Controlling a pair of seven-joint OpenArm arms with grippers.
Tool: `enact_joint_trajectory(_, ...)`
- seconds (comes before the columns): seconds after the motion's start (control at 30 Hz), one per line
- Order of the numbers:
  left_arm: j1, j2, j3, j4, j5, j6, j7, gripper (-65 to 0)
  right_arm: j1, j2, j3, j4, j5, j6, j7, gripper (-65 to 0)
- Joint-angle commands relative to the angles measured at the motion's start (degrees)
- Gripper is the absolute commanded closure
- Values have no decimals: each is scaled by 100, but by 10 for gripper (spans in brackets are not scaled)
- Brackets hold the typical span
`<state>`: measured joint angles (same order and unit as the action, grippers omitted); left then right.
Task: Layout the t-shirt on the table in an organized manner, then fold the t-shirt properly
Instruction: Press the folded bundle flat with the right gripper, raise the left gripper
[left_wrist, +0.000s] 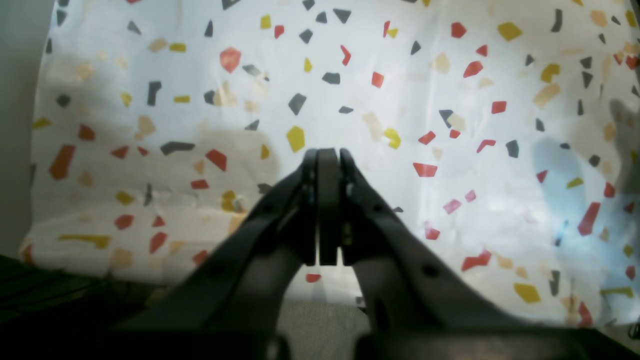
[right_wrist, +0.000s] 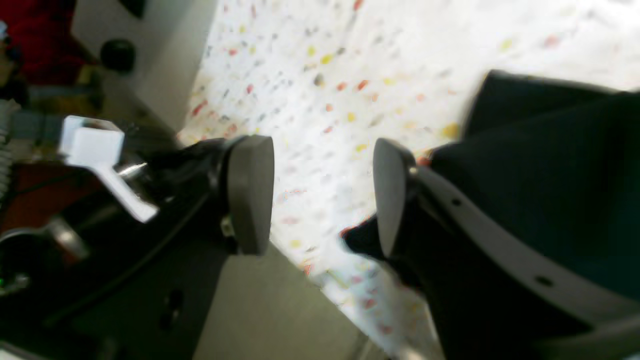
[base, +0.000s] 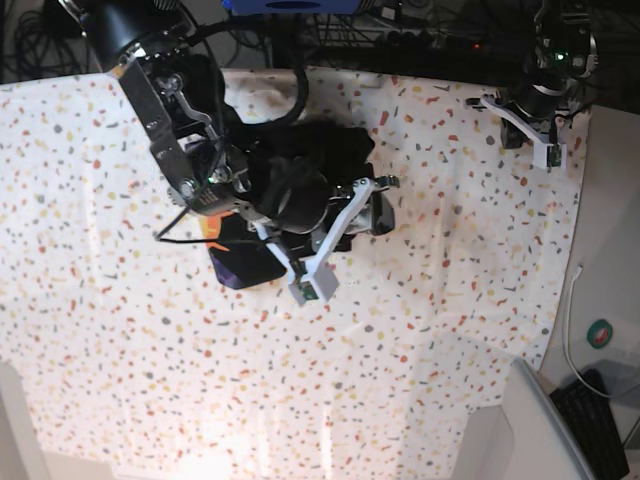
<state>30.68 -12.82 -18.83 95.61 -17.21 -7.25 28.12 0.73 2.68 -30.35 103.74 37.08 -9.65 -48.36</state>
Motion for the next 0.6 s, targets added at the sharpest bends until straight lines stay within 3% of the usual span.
enact_joint_trajectory(0.0, 40, -68, -99, 78, -41, 26, -91, 0, 37, 115, 50, 223, 33, 11, 111, -303)
enact_joint_trajectory(0.07, 49, -59, -319, 52, -41, 26, -91, 0, 28, 387, 226, 311, 33, -244, 119, -275)
enact_joint_trajectory(0.13, 49, -59, -521, -62, -41, 26, -91, 0, 19, 563, 437, 153, 24, -692, 137, -164)
enact_joint_trajectory(0.2, 49, -59, -653, -168, -41, 26, -91, 0, 19, 756, 586, -155, 24, -754, 339, -18)
enact_joint_trajectory(0.23, 49, -59, -697, -212, -41, 26, -91, 0, 19, 836, 613, -348, 24, -754, 489, 0)
enact_joint_trajectory(0.33, 49, -59, -724, -256, -41, 26, -100, 0, 19, 880, 692, -955, 33, -771, 796, 0)
enact_joint_trajectory(0.57, 49, -59, -715, -282, -41, 26, -100, 0, 10, 704, 525, -1544, 33, -771, 911, 0)
